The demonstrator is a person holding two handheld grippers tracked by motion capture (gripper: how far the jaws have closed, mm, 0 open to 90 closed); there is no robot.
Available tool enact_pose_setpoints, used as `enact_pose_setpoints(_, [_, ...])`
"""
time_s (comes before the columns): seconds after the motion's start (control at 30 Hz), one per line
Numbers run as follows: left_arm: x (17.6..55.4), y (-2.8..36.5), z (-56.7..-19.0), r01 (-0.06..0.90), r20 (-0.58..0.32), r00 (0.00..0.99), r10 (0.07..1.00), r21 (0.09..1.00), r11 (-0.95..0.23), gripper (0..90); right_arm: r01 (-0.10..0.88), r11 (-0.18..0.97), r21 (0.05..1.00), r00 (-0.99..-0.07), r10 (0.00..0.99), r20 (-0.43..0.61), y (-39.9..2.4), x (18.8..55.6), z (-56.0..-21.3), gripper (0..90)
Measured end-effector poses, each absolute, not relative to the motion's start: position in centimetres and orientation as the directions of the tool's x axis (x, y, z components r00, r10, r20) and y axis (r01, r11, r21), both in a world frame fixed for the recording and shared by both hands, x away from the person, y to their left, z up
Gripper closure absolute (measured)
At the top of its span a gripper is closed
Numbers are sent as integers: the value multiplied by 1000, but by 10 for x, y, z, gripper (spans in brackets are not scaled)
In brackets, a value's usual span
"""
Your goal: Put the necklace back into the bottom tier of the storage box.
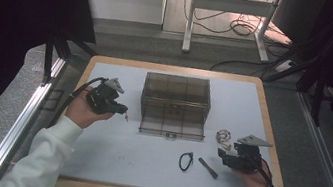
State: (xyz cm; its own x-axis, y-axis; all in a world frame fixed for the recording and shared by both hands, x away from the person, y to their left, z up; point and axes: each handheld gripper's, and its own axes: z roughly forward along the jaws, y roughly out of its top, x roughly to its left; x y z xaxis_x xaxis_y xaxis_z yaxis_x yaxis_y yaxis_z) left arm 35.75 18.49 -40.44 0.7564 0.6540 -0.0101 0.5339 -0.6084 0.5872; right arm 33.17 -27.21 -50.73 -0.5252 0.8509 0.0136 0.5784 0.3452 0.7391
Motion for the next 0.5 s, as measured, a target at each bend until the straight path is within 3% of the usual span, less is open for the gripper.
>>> enact_pose_setpoints(0.5, [374, 160, -403, 511, -25, 785, 618, 589, -626, 900, 580, 344, 739, -523, 852, 14, -273, 331, -507, 297])
